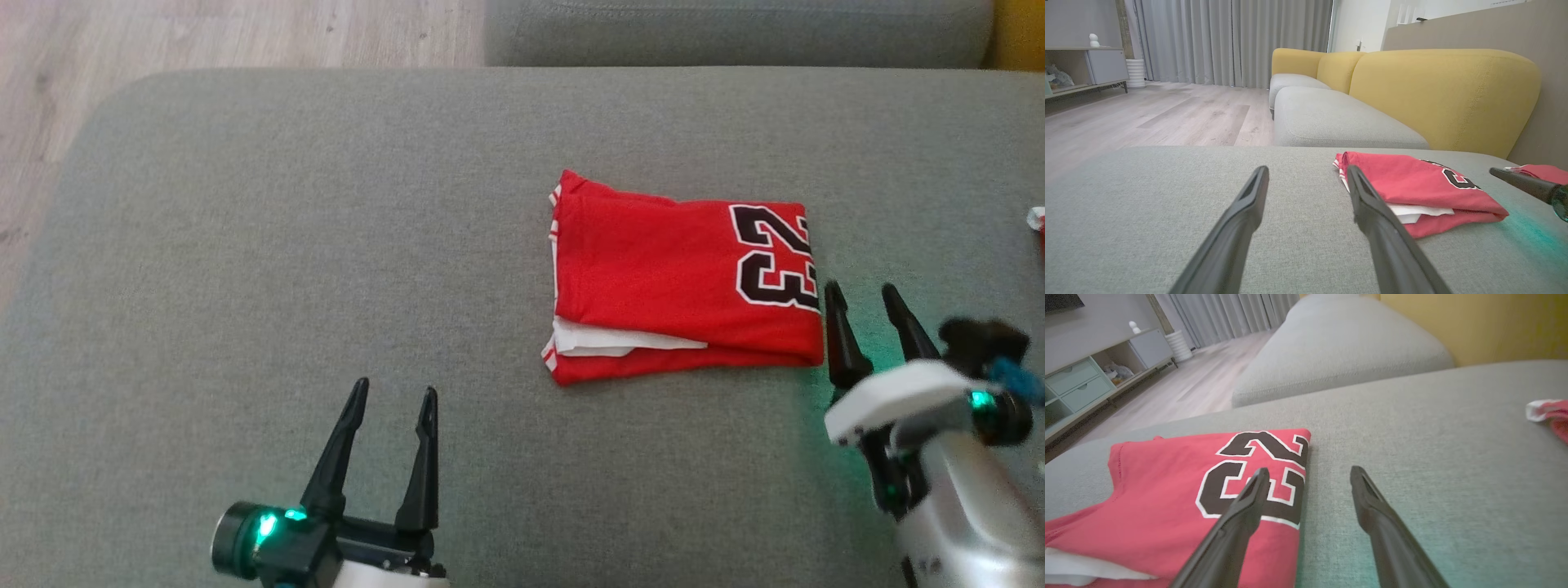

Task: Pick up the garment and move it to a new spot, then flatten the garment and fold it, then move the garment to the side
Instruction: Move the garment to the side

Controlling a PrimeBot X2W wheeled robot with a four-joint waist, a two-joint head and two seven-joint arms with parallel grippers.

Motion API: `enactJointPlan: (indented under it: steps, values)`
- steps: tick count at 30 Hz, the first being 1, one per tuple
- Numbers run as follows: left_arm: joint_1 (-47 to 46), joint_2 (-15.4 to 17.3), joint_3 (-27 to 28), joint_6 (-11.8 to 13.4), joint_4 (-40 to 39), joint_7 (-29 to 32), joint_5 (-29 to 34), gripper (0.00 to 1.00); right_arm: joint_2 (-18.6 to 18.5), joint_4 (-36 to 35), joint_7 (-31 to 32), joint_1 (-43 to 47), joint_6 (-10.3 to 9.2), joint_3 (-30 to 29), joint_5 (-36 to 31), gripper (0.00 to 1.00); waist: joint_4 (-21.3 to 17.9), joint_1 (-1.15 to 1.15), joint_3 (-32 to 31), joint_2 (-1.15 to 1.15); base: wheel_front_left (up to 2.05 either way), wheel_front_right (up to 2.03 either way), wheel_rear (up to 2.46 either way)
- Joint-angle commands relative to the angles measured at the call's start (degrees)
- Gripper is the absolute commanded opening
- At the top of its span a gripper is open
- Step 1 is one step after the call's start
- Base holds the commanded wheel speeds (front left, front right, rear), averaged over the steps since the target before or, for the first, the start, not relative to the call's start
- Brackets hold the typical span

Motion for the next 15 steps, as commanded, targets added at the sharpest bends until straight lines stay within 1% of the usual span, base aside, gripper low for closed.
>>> enactJointPlan:
  steps: [1,6,7,8,9,12,15]
  values:
    - [-1.9,-0.3,1.1,-0.2,-1.5,-0.3,0.4,1.0,-0.5,1.0,1.0,-3.1,-0.04,1.5,1.0,1.0,0.5,-0.02,0.7,0.0,0.0,0.0,0.0]
    - [-3.6,-0.3,0.1,-0.2,-1.2,-0.3,0.9,1.0,-0.5,10.3,6.9,-9.6,-0.04,3.4,4.1,1.0,1.2,-0.02,2.4,0.0,0.0,0.0,0.0]
    - [-3.9,-0.3,-0.1,-0.1,-1.2,-0.3,1.0,1.0,-0.4,11.7,7.9,-10.5,-0.04,4.2,4.9,0.95,1.3,-0.02,2.7,0.0,0.0,0.0,0.0]
    - [-4.2,-0.3,-0.2,0.1,-1.2,-0.3,1.0,1.0,-0.4,12.7,8.6,-11.2,-0.04,5.1,5.8,0.46,1.4,-0.02,3.0,0.0,0.0,0.0,0.0]
    - [-4.4,-0.3,-0.4,0.2,-1.2,-0.3,1.1,1.0,-0.6,13.4,8.8,-11.8,-0.04,6.0,6.6,0.0,1.5,-0.02,3.3,0.0,0.0,0.0,0.0]
    - [-4.8,-0.3,-0.5,0.9,-1.3,-0.3,1.1,1.0,-2.0,14.1,7.1,-13.0,-0.04,8.1,8.2,0.0,1.0,-0.02,4.1,0.0,0.0,0.0,0.0]
    - [-5.2,-0.3,0.1,1.9,-1.9,-0.3,1.3,1.0,-5.1,14.8,4.8,-14.4,-0.04,9.9,6.5,0.0,-0.9,-0.02,5.4,0.0,0.0,0.0,0.0]
